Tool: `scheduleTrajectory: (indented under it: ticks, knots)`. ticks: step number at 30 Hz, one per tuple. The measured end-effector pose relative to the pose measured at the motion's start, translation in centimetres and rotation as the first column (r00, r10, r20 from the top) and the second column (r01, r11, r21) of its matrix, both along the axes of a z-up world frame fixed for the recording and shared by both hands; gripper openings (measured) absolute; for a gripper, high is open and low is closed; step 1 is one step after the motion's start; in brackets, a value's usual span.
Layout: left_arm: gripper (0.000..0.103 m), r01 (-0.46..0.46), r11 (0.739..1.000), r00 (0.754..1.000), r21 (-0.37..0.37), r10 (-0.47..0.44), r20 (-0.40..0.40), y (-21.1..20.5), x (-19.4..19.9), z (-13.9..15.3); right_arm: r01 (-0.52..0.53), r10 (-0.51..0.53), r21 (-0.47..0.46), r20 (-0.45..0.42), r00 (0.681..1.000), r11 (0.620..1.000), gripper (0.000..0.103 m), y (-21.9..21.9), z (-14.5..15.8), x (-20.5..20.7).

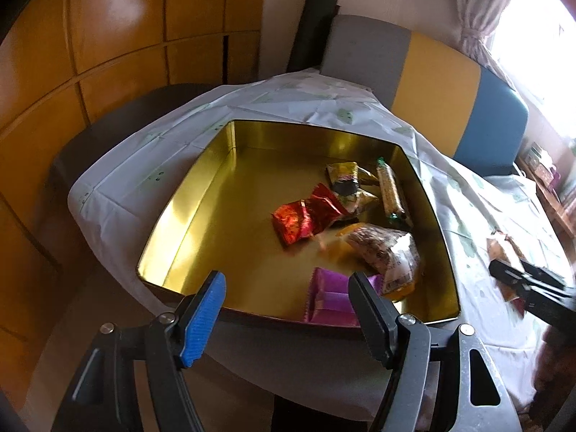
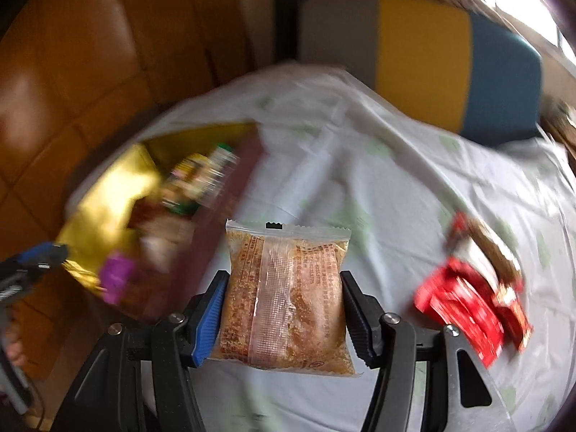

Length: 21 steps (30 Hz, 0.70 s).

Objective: Organize snacks
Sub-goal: 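Carry the clear pastry bag over the tin and open the right gripper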

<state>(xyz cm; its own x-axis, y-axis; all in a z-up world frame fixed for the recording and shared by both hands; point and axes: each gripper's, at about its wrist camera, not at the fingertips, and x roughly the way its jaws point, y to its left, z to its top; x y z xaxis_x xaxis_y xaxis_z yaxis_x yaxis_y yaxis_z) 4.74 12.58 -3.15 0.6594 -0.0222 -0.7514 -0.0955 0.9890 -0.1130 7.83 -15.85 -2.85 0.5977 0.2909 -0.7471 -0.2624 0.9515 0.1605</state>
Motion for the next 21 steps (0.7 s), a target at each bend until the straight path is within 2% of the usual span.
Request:
scheduleTrajectory:
  ticks: [5,8,10,12,15,19,21]
  knots:
    - [0.071,-0.039,0.999,0.999,-0.006,0.039,0.002,1.3,0.1,0.0,-0.181,0.180,0.004,0.055,0.982,0.983,0.061,5.9,2.6,0.0]
    - [0.071,-0.052,0.999,0.999,-0.008,0.052,-0.001,1.9,0.0,-0.2,-0.265,0.267,-0.039,0.051,0.962,0.963,0.061,9.6,2.4,0.5]
    - [0.071,-0.056,0.998,0.998,-0.010,0.056,-0.004,2.2,-0.1,-0.3,-0.307,0.309,-0.077,0.016,0.951,0.948,0.061,11.8,1.3,1.2]
    - [0.071,-0.057,0.998,0.998,-0.011,0.057,-0.009,2.3,-0.2,-0.5,-0.326,0.324,-0.101,-0.040,0.945,0.940,0.061,13.0,-0.1,1.9]
    - [0.071,-0.061,0.998,0.998,-0.012,0.061,-0.013,2.6,-0.2,-0.7,-0.339,0.328,-0.089,-0.113,0.938,0.937,0.061,13.6,-1.6,2.5]
    - [0.071,-0.064,0.998,0.998,-0.020,0.064,-0.015,2.7,0.1,-0.9,-0.346,0.338,-0.079,-0.099,0.936,0.935,0.065,13.3,-1.7,1.8]
    - [0.071,-0.059,0.998,0.998,-0.020,0.059,-0.016,2.5,0.1,-1.0,-0.351,0.345,-0.072,-0.084,0.935,0.934,0.071,13.1,-1.3,1.5]
